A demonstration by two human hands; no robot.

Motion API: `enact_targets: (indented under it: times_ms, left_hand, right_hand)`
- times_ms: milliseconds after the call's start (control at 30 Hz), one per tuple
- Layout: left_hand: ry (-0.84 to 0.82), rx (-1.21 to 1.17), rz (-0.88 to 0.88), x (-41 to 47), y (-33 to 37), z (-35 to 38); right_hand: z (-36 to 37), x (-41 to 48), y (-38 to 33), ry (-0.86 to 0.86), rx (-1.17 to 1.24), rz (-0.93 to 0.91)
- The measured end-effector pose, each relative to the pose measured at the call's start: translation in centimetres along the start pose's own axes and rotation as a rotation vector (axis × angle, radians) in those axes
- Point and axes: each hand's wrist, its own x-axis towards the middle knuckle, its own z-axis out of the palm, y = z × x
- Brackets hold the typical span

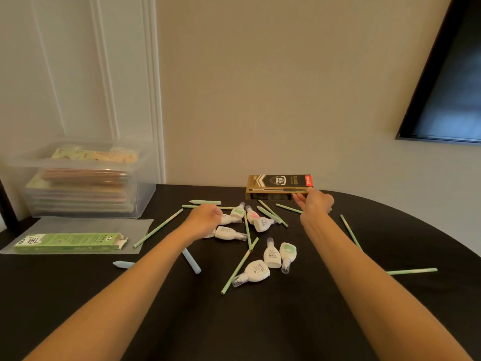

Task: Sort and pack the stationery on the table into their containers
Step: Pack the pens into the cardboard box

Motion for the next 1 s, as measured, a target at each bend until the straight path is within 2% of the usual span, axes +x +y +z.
enact_targets:
  times_ms: [133, 200, 300, 400, 500, 633, 700, 867, 1000]
  left_hand:
    - [-0.209, 0.237, 0.043, 0.9, -0.6, 1.5]
    - [-0.318, 0.279, 0.047, 1.4, -1.2, 2.2]
    - [-0.327, 0.238, 0.062, 1.6, -1.8, 2.7]
    - [-0.266, 0.173, 0.057, 1.8, -2.4, 2.7]
    - [-0.061, 0.035, -0.01, 2.0, -2.8, 2.0]
    - [0.343, -0.615, -0.21, 2.1, -3.0, -0.7]
    - [0.417, -0.755, -0.211, 2.2, -3.0, -1.9]
    - [0.368, -0.496, -0.236, 3.0, -2.9, -3.1]
    - [0.483, -0.308, -0.23, 4.1, -2.6, -4.8]
  right_hand:
    - [0.1, 0.8, 0.8, 0.032, 0.078, 0.105]
    - [0.5, 1.0, 1.4, 0.003, 0.097, 0.143]
    - [1.0, 0.2, 2.3, -0.109, 0.155, 0.204]
    - [1.8, -0.3, 3.2, -0.143, 0.179, 0.253]
    - [2.7, -0.9, 4.8, -0.111, 0.169, 0.313]
    - [4.5, -2.6, 6.6, -0.17, 0.215, 0.384]
    - [5.4, -3.7, 7.4, -0.246, 0.171, 0.402]
    - [7.0, -5.9, 7.8, -0.495, 0.02, 0.451]
    - [8.6, -5.9, 7.2, -0.465, -0.028, 0.403]
